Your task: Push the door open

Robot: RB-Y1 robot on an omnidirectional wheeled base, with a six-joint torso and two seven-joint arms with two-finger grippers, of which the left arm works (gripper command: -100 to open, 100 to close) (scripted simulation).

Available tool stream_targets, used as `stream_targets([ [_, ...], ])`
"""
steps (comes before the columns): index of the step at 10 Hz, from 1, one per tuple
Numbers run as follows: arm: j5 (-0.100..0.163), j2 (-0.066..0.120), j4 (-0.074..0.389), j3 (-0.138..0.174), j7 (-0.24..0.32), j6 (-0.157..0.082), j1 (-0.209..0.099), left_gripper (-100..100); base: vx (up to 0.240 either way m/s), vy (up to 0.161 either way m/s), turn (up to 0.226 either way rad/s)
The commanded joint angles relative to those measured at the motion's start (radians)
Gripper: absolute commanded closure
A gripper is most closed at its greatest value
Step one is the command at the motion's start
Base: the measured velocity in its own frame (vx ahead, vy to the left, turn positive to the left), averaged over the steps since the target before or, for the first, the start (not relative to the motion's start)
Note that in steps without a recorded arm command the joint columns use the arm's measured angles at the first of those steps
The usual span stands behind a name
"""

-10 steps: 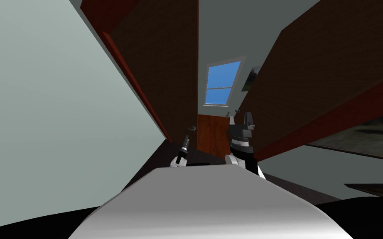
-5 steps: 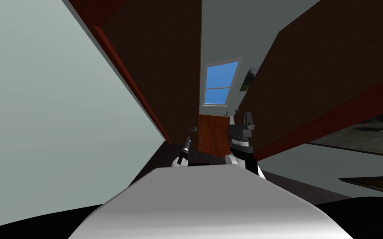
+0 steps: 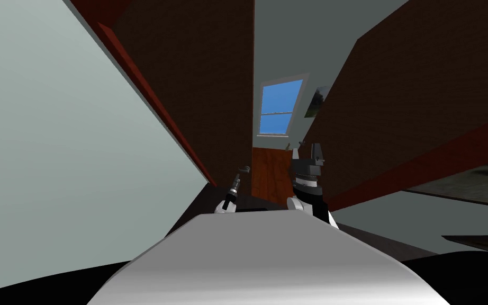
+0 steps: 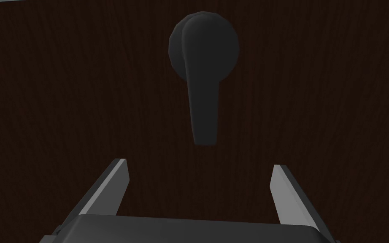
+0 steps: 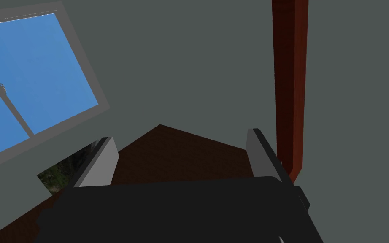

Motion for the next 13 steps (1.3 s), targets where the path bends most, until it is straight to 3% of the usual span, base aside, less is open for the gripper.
stream_targets([
  [1,0.002,0.004,0.012,0.005,0.002,-0.006,-0.008,-100,0.213,-0.094,-0.026],
  [3,0.004,-0.012,0.015,0.009,0.002,-0.007,-0.010,-100,0.190,-0.070,-0.026],
  [5,0.006,-0.046,0.017,0.012,0.003,-0.009,-0.011,-100,0.178,-0.052,-0.018],
  [6,0.006,-0.037,0.027,0.012,0.005,-0.012,-0.016,-100,0.060,-0.016,-0.001],
  [7,0.006,-0.037,0.027,0.012,0.005,-0.012,-0.016,100,-0.005,0.001,0.004],
  [12,0.006,-0.037,0.027,0.012,0.005,-0.012,-0.016,100,-0.005,0.002,-0.004],
  [13,0.011,-0.023,0.026,0.025,0.001,-0.012,-0.021,100,0.069,-0.045,0.015],
])
